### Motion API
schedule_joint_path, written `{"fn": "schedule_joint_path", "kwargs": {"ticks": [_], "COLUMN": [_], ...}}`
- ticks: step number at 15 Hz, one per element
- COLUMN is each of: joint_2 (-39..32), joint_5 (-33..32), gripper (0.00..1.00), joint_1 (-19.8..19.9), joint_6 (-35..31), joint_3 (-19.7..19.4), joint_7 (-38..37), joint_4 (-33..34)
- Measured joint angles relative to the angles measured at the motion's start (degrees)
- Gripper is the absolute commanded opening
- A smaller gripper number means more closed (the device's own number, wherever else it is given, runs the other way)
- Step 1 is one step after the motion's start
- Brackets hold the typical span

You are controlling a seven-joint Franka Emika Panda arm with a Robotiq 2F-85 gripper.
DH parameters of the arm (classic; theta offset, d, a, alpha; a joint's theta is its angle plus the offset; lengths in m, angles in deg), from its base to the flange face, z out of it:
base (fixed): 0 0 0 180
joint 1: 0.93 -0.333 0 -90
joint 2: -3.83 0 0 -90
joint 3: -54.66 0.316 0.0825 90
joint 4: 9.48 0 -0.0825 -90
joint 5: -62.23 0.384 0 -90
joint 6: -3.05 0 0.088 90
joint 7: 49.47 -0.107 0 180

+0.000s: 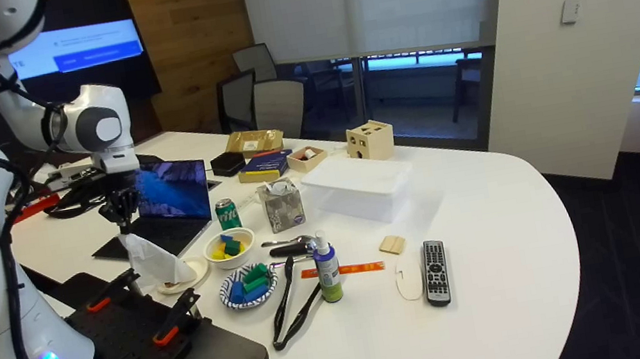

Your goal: Remove the blocks from the white plate and put them in the white bowl then use the napkin to wipe the pizza slice on the plate.

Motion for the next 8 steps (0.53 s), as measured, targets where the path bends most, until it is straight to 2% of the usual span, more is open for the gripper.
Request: {"fn": "schedule_joint_path", "kwargs": {"ticks": [4,8], "joint_2": [0.49,3.49], "joint_5": [-2.94,-11.4], "gripper": [0.0,0.0], "joint_1": [-12.72,-26.52], "joint_6": [-4.94,-11.2], "joint_3": [-12.95,-28.39], "joint_7": [-0.36,-2.85], "joint_4": [-0.01,-0.03]}}
